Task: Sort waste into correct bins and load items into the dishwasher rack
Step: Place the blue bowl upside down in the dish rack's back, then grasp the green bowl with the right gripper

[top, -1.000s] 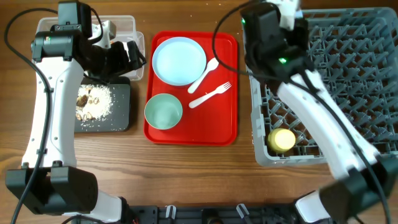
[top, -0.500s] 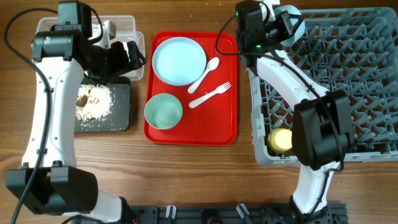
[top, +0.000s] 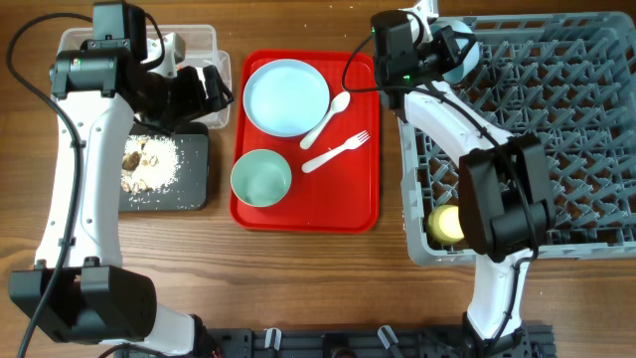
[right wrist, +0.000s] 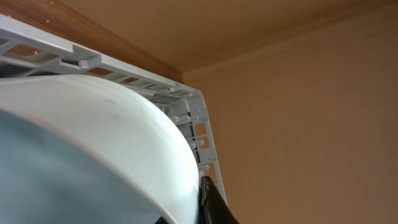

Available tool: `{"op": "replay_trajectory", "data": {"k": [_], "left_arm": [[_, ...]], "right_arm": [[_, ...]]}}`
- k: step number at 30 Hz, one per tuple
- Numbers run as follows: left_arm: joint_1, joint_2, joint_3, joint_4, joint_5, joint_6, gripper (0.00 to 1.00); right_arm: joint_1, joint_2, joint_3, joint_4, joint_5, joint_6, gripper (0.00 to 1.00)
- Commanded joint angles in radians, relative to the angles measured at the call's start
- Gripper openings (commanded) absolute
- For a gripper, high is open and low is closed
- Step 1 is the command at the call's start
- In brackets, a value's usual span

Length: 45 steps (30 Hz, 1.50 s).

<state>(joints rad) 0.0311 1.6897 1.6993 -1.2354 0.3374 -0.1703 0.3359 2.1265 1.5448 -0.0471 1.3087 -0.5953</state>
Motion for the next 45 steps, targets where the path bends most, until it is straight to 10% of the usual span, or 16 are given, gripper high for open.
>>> {"op": "replay_trajectory", "data": {"k": [1,17,22,29,37,45], "left_arm": [[-0.001,-0.001,0.008,0.0,0.002,0.002,1.0],[-0.001,-0.001,0.008,0.0,0.001,0.002,1.0],[-0.001,-0.001,0.008,0.0,0.001,0.002,1.0],[-0.001,-0.001,0.008,0.0,0.001,0.002,1.0],[-0.001,-0.001,0.008,0.0,0.001,0.002,1.0],[-0.001,-0.001,0.008,0.0,0.001,0.002,1.0]], "right_arm": [[0.034,0.018,0.002,0.002,0.024,0.027,0.17],[0.2,-0.049,0.002,-0.021,0.01,-0.014,0.67],[0.244,-0.229,0.002,-0.418,-0.401,0.313,0.73],[0.253,-0.38,-0.002,-0.72,-1.604,0.96,0.6],[0.377,-0.265,-0.119,-0.636,-1.538,1.278,0.56],[0.427,-0.077,-0.138,-0.577,-1.511,1.383,0.27]]}}
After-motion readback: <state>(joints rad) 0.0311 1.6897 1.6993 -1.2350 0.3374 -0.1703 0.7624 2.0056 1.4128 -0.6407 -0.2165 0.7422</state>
